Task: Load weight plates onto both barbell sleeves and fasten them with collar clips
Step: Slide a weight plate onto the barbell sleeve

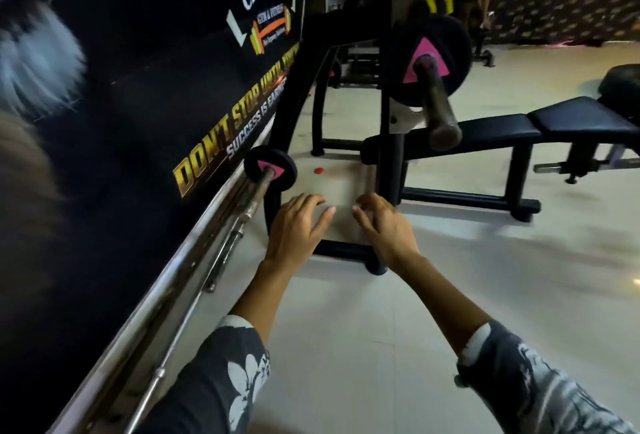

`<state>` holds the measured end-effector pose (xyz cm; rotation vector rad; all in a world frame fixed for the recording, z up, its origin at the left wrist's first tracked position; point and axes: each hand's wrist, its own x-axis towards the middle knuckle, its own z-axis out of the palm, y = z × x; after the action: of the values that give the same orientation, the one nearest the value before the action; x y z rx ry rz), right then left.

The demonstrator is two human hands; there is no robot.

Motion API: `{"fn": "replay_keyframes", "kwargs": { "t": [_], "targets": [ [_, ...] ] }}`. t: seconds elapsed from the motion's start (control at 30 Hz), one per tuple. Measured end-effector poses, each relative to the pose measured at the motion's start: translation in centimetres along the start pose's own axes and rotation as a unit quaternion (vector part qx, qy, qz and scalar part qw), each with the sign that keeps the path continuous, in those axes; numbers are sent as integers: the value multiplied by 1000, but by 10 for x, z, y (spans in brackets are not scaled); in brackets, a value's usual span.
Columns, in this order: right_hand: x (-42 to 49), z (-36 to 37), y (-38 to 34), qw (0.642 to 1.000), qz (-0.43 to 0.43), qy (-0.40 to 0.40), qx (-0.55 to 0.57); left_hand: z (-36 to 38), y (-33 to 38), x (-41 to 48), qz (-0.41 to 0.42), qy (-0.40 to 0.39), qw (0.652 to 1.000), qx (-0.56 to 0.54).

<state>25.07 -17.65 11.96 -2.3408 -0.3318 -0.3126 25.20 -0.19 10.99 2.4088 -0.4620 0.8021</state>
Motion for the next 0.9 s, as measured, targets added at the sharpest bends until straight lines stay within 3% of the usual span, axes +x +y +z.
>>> {"fn": "replay_keyframes", "kwargs": {
  "t": [0.2,0.47,0.67,0.77,0.9],
  "targets": [
    [69,115,-30,995,21,-92,-43,-22,-139,-1,-85,-67,994,22],
    [188,229,-62,991,84,-97,-44,-34,-311,54,-165,-113,979,-33],
    [277,291,-9,984,157,-81,-23,45,-431,113,-191,-173,966,29],
    [343,336,39,984,171,-29,36,110,-499,137,-261,-190,946,38],
    [419,405,103,975,189,17,117,181,-569,166,-327,-73,931,-143]
  ]
}}
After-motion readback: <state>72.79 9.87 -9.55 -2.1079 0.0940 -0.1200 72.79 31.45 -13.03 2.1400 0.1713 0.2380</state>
